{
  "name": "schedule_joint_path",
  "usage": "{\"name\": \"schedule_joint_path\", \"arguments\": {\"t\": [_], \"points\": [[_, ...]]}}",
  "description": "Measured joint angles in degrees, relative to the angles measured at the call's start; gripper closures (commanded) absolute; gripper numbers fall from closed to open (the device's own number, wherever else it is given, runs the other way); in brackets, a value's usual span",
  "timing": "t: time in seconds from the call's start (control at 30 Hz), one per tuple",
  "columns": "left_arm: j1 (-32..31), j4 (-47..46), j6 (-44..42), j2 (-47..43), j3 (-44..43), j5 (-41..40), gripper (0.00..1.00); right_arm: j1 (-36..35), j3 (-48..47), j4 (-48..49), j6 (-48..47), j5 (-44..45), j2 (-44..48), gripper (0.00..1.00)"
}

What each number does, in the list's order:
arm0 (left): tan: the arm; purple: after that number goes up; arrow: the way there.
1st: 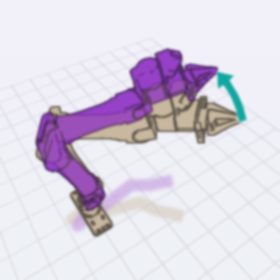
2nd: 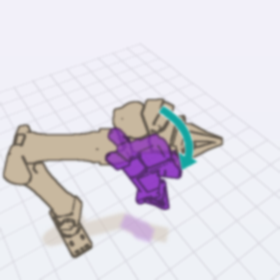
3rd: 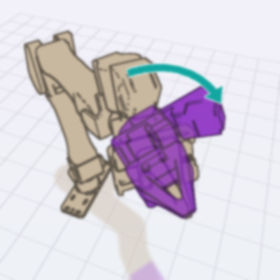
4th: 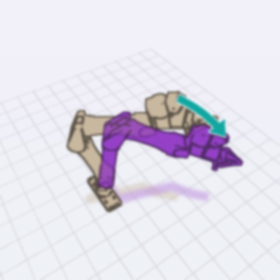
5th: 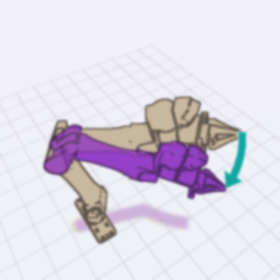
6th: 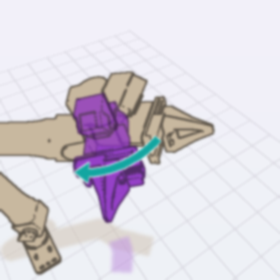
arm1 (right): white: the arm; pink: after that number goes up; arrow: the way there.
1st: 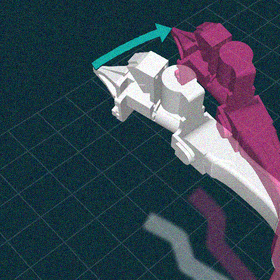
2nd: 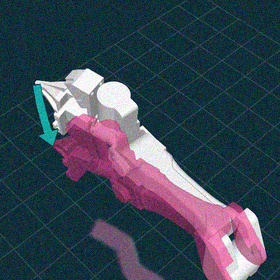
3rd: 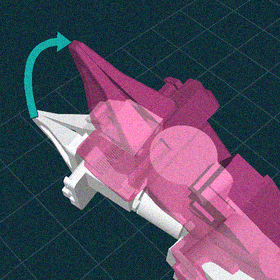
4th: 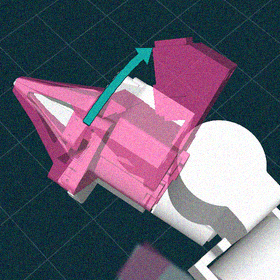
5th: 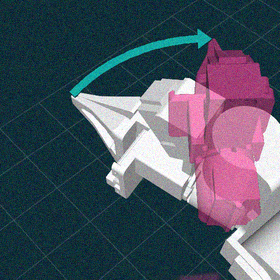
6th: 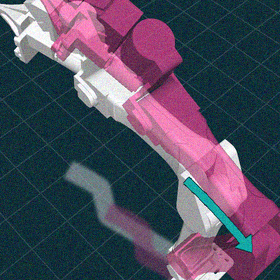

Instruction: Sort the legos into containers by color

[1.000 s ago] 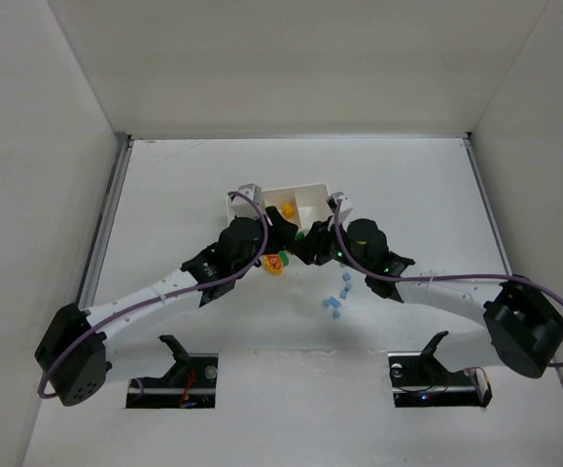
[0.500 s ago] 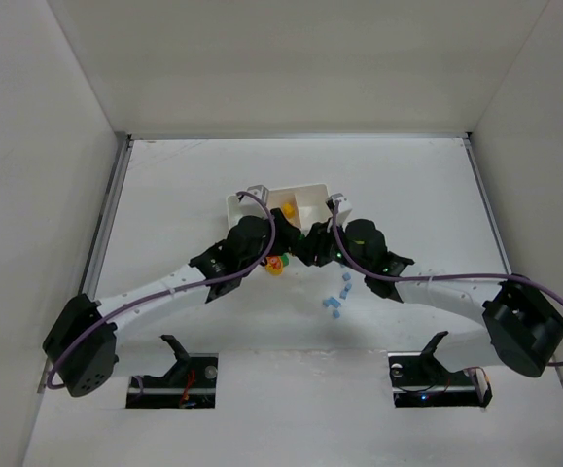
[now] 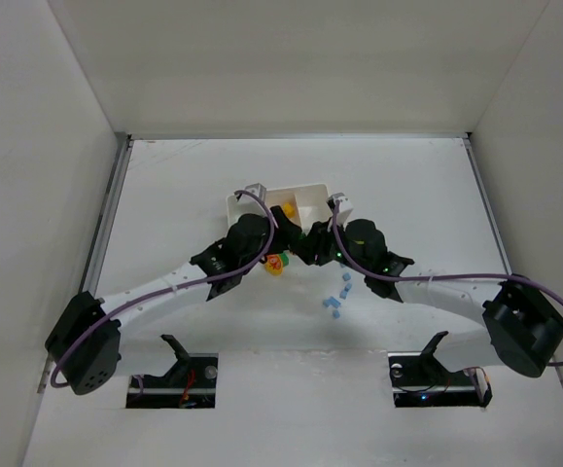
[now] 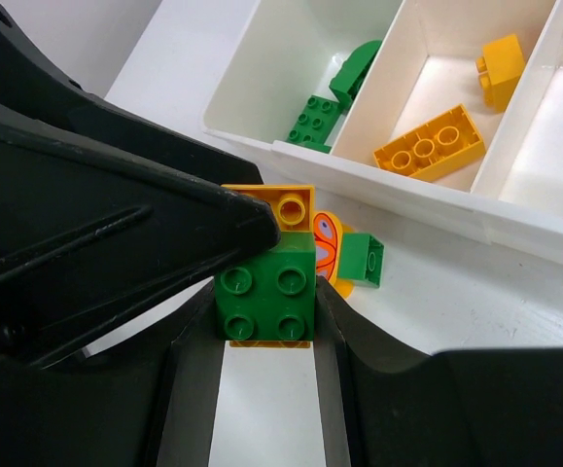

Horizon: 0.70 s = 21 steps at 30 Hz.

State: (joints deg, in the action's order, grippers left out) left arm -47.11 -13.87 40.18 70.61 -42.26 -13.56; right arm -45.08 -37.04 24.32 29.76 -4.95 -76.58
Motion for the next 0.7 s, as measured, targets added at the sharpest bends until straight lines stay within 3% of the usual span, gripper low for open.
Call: {"name": "schedule_joint_path", "arguments": {"t": [0.47, 0.7], "points": [[2.29, -2.62, 4.76, -1.68, 3.72, 0.0, 0.52, 0.0, 0.0, 0.22, 0.0, -0.02, 0.0, 0.71], [2.21, -4.02, 6.27, -2.03, 4.35, 0.22, 0.57, -0.02, 0.0, 0.59, 0.0, 0.0, 0.0, 0.7]]}}
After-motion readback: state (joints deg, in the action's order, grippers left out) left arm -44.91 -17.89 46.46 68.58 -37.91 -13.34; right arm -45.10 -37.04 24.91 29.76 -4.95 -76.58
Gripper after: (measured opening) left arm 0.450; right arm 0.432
